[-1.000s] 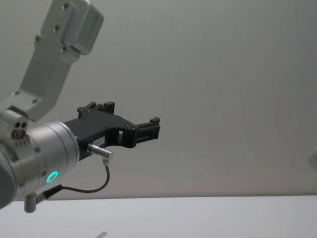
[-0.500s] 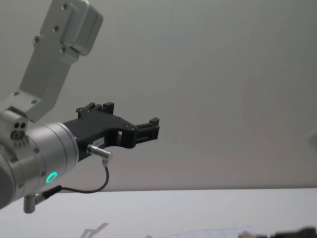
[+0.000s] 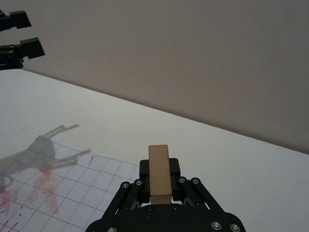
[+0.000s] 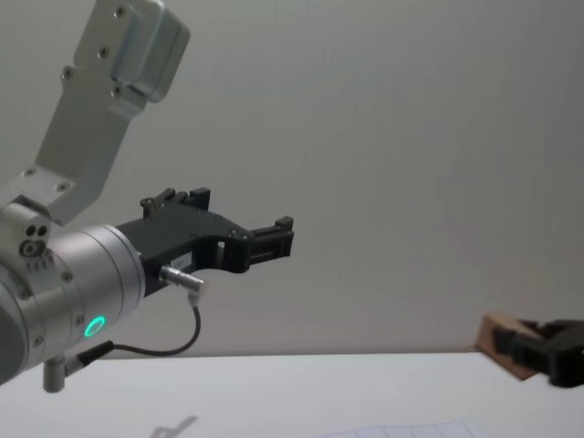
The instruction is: Use the one hand to pick up the stamp and affix it onto the A4 paper.
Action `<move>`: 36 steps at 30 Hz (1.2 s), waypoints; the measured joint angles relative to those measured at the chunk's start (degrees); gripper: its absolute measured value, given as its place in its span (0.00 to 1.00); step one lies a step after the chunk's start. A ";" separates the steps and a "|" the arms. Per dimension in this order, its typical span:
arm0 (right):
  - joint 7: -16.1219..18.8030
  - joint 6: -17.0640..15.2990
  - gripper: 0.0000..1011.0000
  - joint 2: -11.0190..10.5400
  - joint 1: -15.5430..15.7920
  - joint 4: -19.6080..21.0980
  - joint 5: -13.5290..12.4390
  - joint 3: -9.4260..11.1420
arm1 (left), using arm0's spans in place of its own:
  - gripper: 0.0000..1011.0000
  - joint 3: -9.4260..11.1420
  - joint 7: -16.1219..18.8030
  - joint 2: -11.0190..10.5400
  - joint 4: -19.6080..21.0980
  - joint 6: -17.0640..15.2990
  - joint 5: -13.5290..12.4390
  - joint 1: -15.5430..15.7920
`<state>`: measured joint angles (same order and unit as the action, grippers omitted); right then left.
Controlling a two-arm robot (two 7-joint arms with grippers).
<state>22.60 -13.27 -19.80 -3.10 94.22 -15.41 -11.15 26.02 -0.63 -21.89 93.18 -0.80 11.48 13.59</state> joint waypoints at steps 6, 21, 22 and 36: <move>-3.07 0.32 0.22 -2.47 3.60 2.77 -2.43 1.83 | 0.99 0.00 0.00 0.00 0.00 0.00 0.00 0.00; -6.04 -0.69 0.22 -6.58 11.21 6.09 -2.49 3.48 | 0.99 0.00 0.00 0.00 0.00 0.00 0.00 0.00; -6.13 -0.71 0.22 -6.68 11.37 6.12 -2.34 3.49 | 0.99 0.00 0.00 0.00 0.00 0.00 0.00 0.00; -7.45 -0.26 0.22 -7.34 12.27 4.84 2.18 3.19 | 0.99 0.00 0.00 0.00 0.00 0.00 0.00 0.00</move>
<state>15.14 -13.52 -27.14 9.17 99.06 -13.23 -7.96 26.02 -0.62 -21.89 93.18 -0.80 11.48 13.59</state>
